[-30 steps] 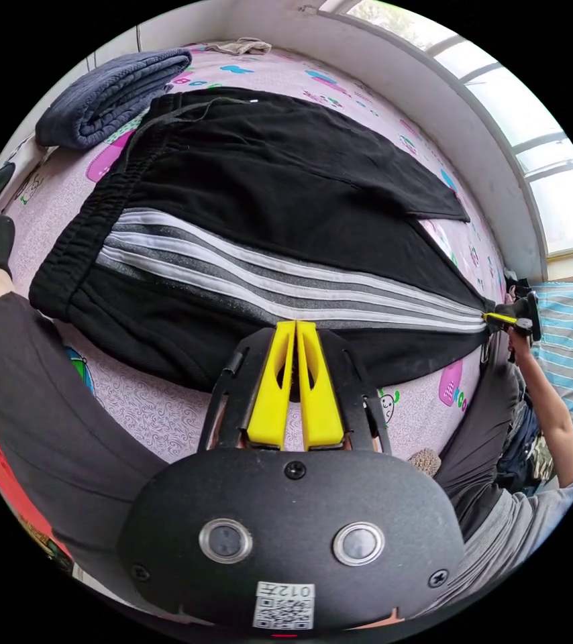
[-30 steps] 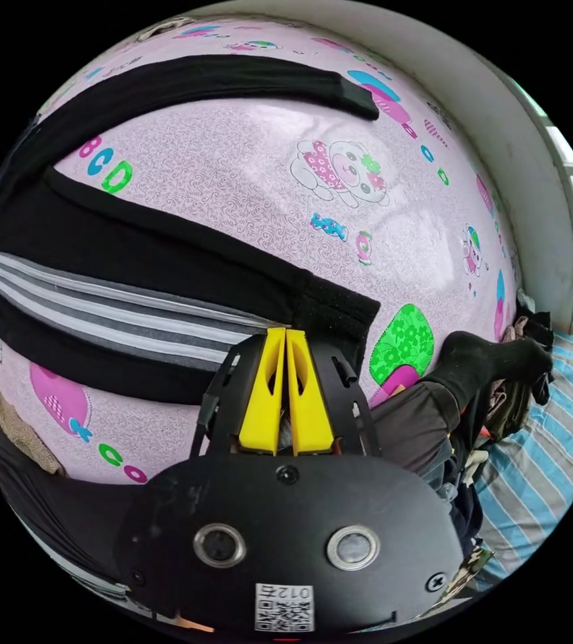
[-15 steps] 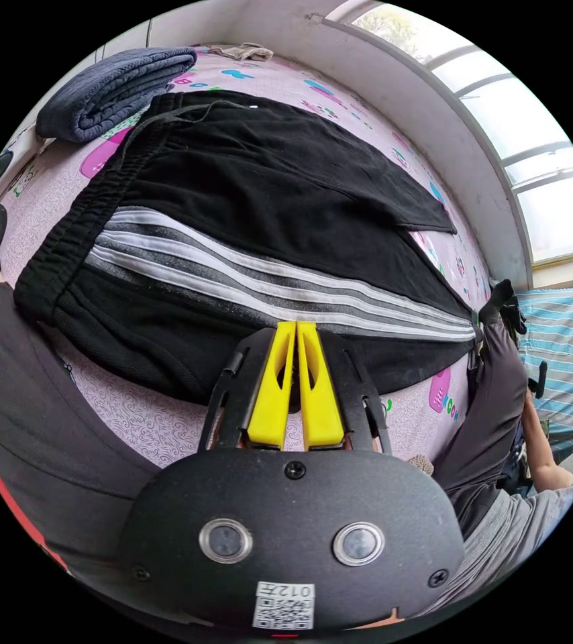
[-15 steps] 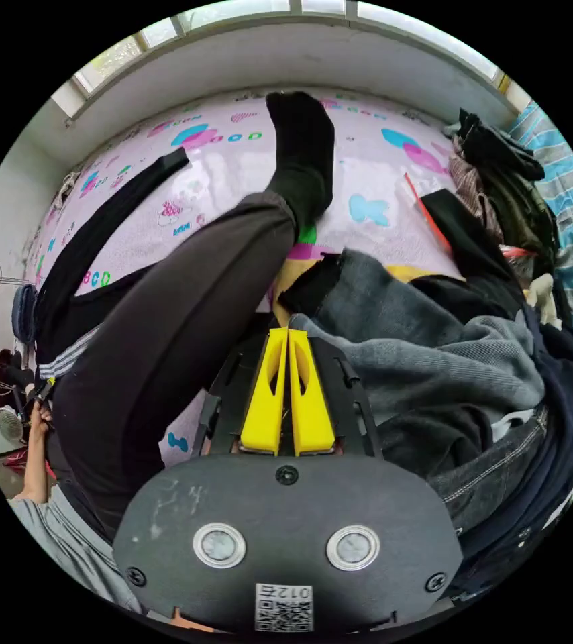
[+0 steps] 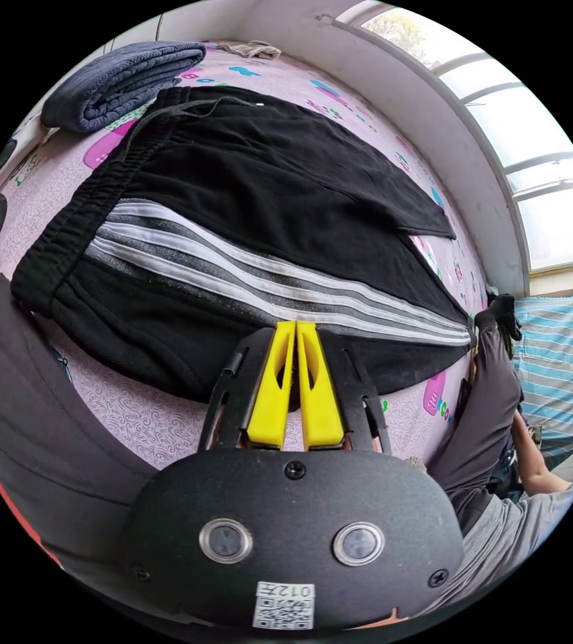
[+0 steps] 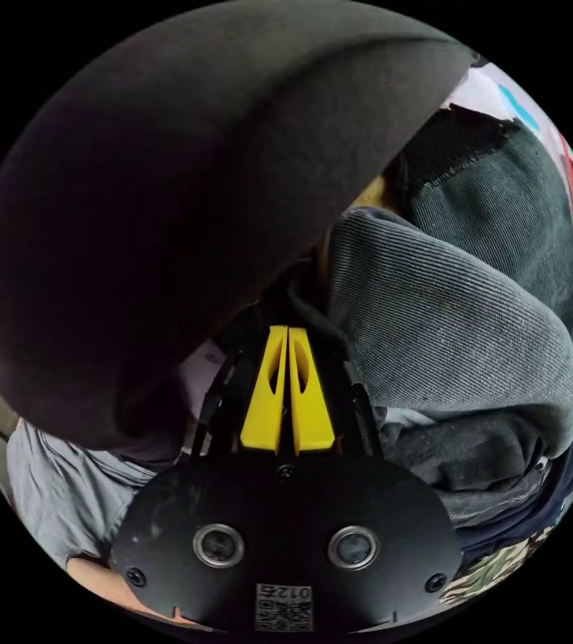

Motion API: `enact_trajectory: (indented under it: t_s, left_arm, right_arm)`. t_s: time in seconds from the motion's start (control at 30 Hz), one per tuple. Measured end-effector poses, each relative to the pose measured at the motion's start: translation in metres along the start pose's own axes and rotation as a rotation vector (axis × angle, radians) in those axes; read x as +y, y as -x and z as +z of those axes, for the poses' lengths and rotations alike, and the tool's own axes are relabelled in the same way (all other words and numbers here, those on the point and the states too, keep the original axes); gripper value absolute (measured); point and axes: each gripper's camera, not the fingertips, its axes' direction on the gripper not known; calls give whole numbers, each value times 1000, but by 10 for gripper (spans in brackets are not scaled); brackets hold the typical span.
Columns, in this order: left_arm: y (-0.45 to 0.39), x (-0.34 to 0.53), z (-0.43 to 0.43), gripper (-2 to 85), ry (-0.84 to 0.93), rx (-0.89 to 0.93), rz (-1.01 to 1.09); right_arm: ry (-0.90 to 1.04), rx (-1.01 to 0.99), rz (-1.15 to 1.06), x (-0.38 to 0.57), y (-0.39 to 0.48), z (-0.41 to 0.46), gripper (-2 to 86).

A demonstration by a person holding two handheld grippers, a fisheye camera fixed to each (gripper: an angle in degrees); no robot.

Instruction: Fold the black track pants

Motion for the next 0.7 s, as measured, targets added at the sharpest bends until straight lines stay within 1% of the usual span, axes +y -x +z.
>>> enact_trajectory:
  t_s: [0.1, 0.17, 0.2, 0.23, 0.27, 0.3, 0.37, 0.4, 0.43, 0.47, 0.5, 0.57, 0.6, 0.67, 0.7]
  left_arm:
    - [8, -1, 0, 2, -14, 43, -17]
    - [11, -1, 0, 1, -22, 65, -28]
    - [12, -2, 0, 0, -27, 72, -29]
    - [12, -3, 0, 0, -29, 73, -27]
    - [12, -4, 0, 0, -31, 74, -24]
    - [11, -6, 0, 1, -30, 75, -24]
    - [6, -10, -1, 3, -19, 61, -8]
    - [0, -14, -3, 4, -8, 29, 13]
    - [-4, -16, -5, 4, -9, 17, 33]
    - [-14, -19, -11, 5, -36, 0, 75]
    - [-22, -23, -19, 5, -81, -17, 100]
    - [-31, -33, -29, 6, -131, -45, 113]
    - [-34, -41, -32, 6, -148, -63, 114]
    - [-35, -56, -30, 7, -145, -65, 98]
    - [-34, -66, -25, 7, -132, -58, 93]
  right_arm:
    - [-10, -35, -1, 16, -9, -14, -8]
    - [-54, -108, 29, 23, -21, -22, -8]
    - [-70, -114, 40, 24, -24, -25, -8]
    - [-133, -84, 68, 26, -26, -39, -7]
    - [-216, 5, 71, 28, -21, -57, -7]
    - [-253, 58, 67, 27, -15, -67, -7]
    - [-495, 271, 36, 25, 17, -107, -8]
    - [-562, 291, 10, 22, 26, -115, -8]
    - [-669, 278, -55, 13, 44, -126, -8]
    - [-713, 222, -104, -7, 56, -130, -8]
    - [-714, 190, -126, -20, 62, -129, -8]
    - [-626, 87, -211, -84, 82, -107, -8]
    - [-600, 70, -226, -100, 86, -99, -8]
    - [-537, 38, -287, -150, 103, -68, -8]
    - [-523, 51, -301, -161, 107, -61, -8]
